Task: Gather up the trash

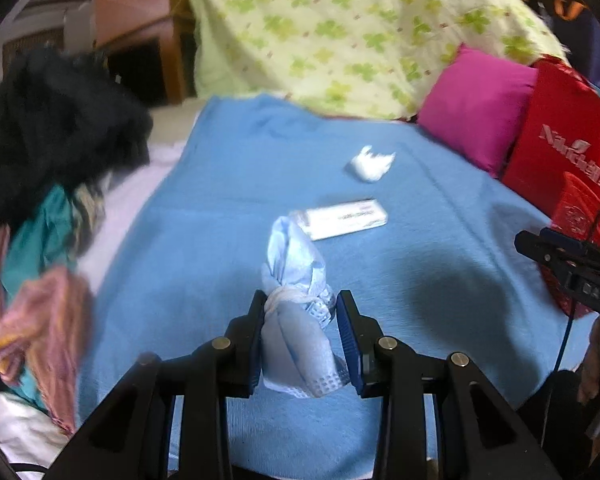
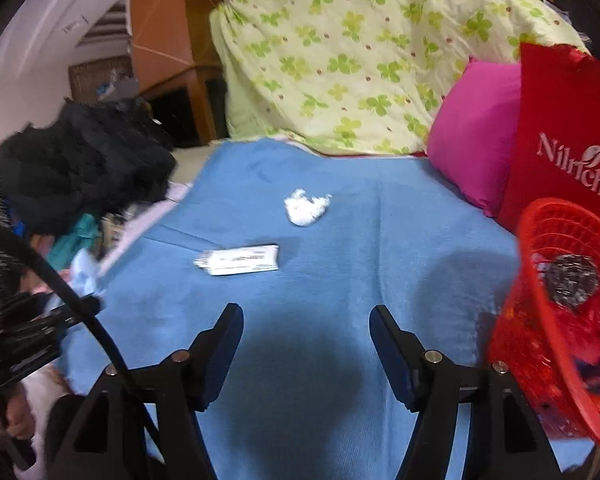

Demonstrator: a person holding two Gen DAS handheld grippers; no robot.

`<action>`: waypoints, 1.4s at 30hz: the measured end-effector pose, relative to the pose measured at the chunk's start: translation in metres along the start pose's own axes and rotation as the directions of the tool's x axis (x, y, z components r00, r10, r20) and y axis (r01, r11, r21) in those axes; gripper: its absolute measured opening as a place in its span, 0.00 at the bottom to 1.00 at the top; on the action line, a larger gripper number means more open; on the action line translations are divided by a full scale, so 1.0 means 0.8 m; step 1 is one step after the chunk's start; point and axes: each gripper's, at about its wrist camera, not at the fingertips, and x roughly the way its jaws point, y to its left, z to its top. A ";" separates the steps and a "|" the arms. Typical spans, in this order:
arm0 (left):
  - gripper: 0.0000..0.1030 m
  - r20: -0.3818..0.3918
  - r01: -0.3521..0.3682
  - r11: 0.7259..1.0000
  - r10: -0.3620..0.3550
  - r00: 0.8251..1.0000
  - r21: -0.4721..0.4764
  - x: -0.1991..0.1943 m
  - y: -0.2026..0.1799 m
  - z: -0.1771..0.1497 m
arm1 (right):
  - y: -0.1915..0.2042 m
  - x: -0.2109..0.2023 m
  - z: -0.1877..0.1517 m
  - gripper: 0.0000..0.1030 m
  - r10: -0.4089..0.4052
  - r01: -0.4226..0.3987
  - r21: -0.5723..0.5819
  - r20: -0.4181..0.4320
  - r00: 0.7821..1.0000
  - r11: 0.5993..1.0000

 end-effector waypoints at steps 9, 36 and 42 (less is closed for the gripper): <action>0.35 -0.031 0.002 0.999 -0.004 1.000 -0.047 0.064 0.019 0.005 | -0.009 0.082 0.005 0.68 -0.038 0.038 -0.004 -0.029 0.999 0.999; 0.50 -0.003 -0.163 0.986 0.163 0.987 -0.029 0.166 0.023 0.003 | -0.108 0.206 0.022 1.00 -0.269 0.289 0.075 -0.203 0.942 0.954; 0.50 -0.010 -0.150 0.988 0.150 0.989 -0.040 0.168 0.026 0.006 | -0.103 0.209 0.018 1.00 -0.273 0.292 0.073 -0.199 0.941 0.954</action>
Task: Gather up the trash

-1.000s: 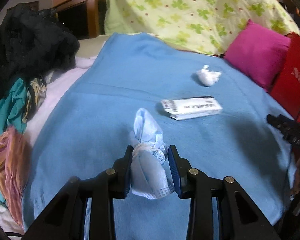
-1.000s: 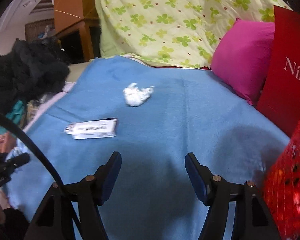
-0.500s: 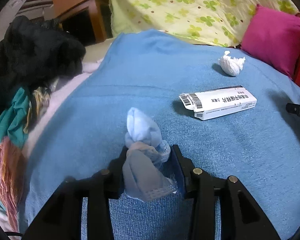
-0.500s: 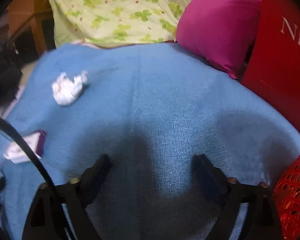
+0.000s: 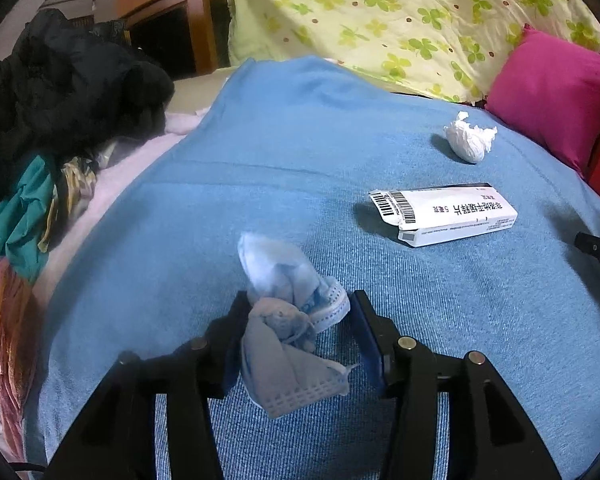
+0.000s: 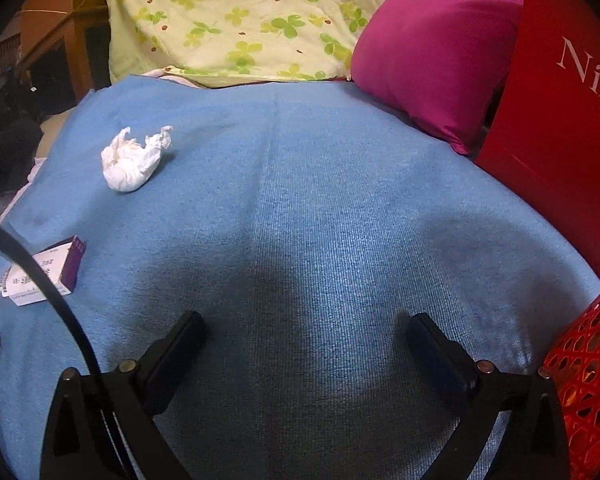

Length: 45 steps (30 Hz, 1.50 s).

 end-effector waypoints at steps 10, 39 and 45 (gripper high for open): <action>0.50 0.000 0.001 1.000 -0.001 1.000 0.005 0.001 0.000 0.001 | -0.003 0.005 0.001 1.00 0.002 -0.002 0.000 0.000 1.000 1.000; 0.53 -0.003 0.026 1.000 -0.026 1.000 -0.007 0.010 0.000 0.008 | -0.003 0.006 0.001 1.00 0.001 -0.001 0.000 0.002 1.000 1.000; 0.54 0.002 0.019 1.000 -0.019 1.000 0.000 0.011 -0.003 0.008 | -0.003 0.006 0.001 1.00 0.001 -0.001 0.001 0.002 1.000 1.000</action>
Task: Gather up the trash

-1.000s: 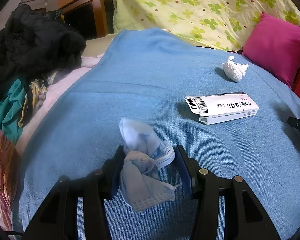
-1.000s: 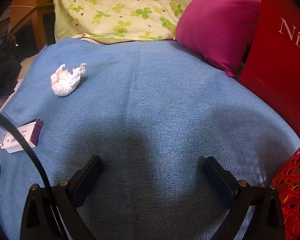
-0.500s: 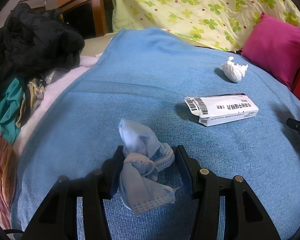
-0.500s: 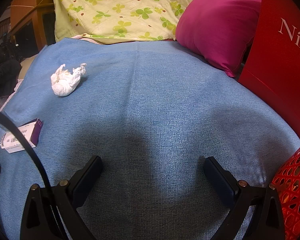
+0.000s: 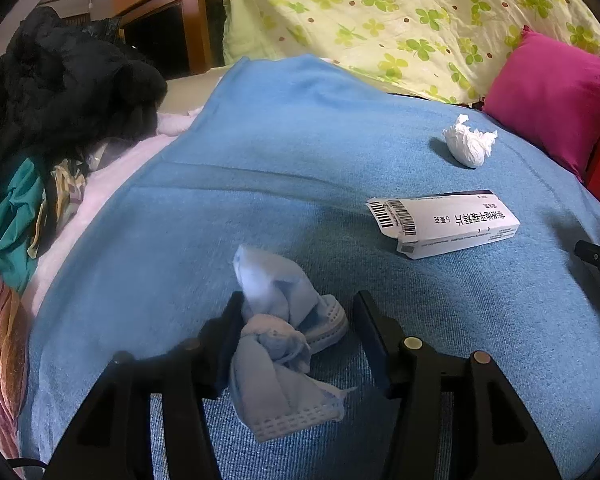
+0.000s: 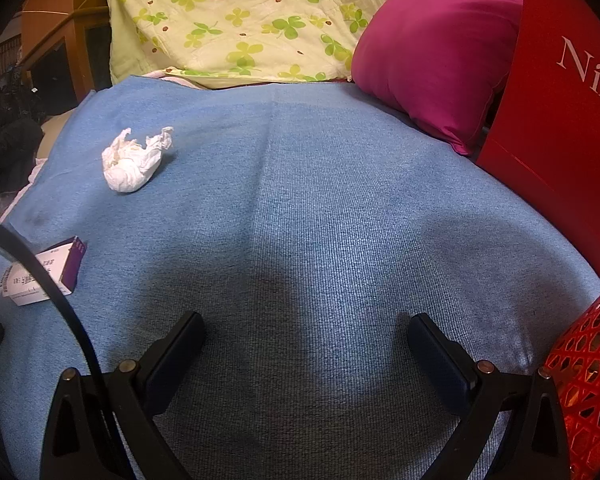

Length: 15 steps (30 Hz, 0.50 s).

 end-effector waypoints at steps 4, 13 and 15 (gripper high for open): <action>0.54 0.002 -0.002 1.000 0.002 1.000 0.001 0.000 -0.001 0.000 | 0.000 0.000 0.000 1.00 0.000 0.000 0.000 0.000 1.000 1.000; 0.54 0.009 0.000 1.000 0.000 1.000 -0.002 -0.001 0.002 -0.001 | 0.000 0.000 0.000 1.00 -0.001 0.001 0.001 0.001 1.000 1.000; 0.54 0.009 0.002 1.000 -0.002 1.000 -0.006 -0.001 0.002 -0.001 | 0.000 0.000 0.000 1.00 -0.001 0.001 0.001 0.001 1.000 1.000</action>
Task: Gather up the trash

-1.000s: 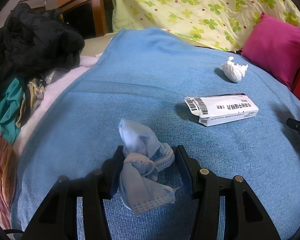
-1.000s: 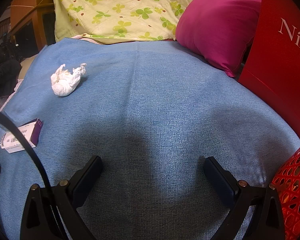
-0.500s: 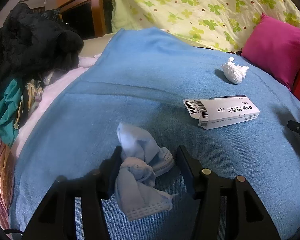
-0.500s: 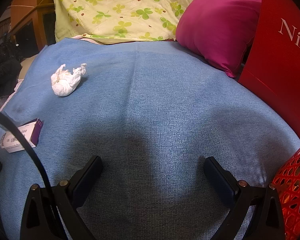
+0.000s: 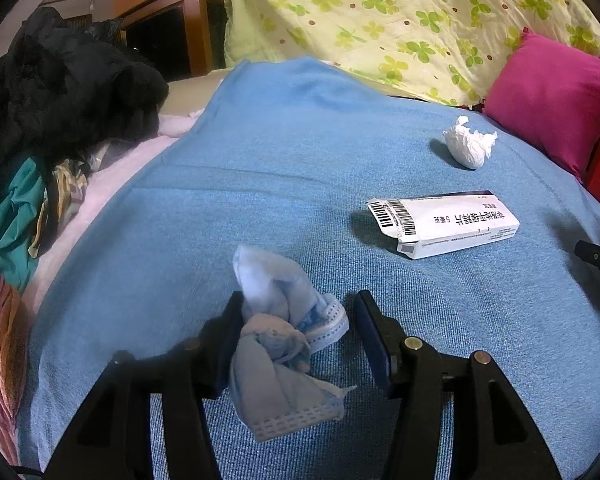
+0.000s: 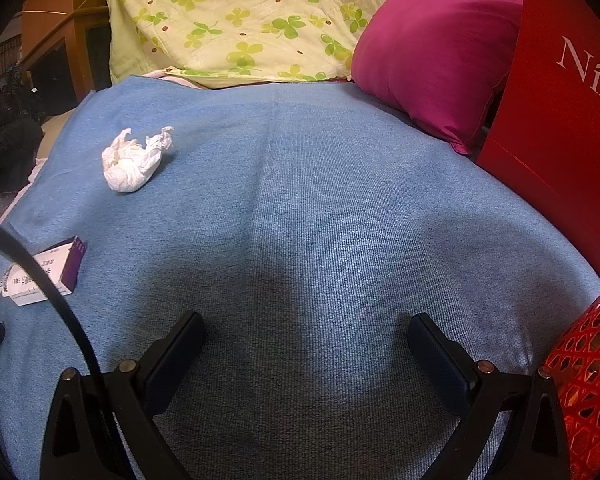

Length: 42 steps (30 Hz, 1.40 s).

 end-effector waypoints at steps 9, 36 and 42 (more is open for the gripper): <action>0.58 0.000 -0.027 1.000 0.027 1.000 0.003 -0.006 -0.002 -0.006 | 0.000 0.000 0.000 1.00 0.000 0.000 0.000 0.001 1.000 1.000; 0.64 0.003 -0.038 0.999 0.038 0.999 -0.005 -0.004 0.002 -0.007 | 0.000 0.000 0.000 1.00 0.000 0.000 0.000 0.002 1.000 1.000; 0.64 0.002 -0.038 0.999 0.038 0.999 -0.005 -0.004 0.002 -0.007 | -0.001 0.000 0.000 1.00 0.000 0.000 0.000 0.002 1.000 1.000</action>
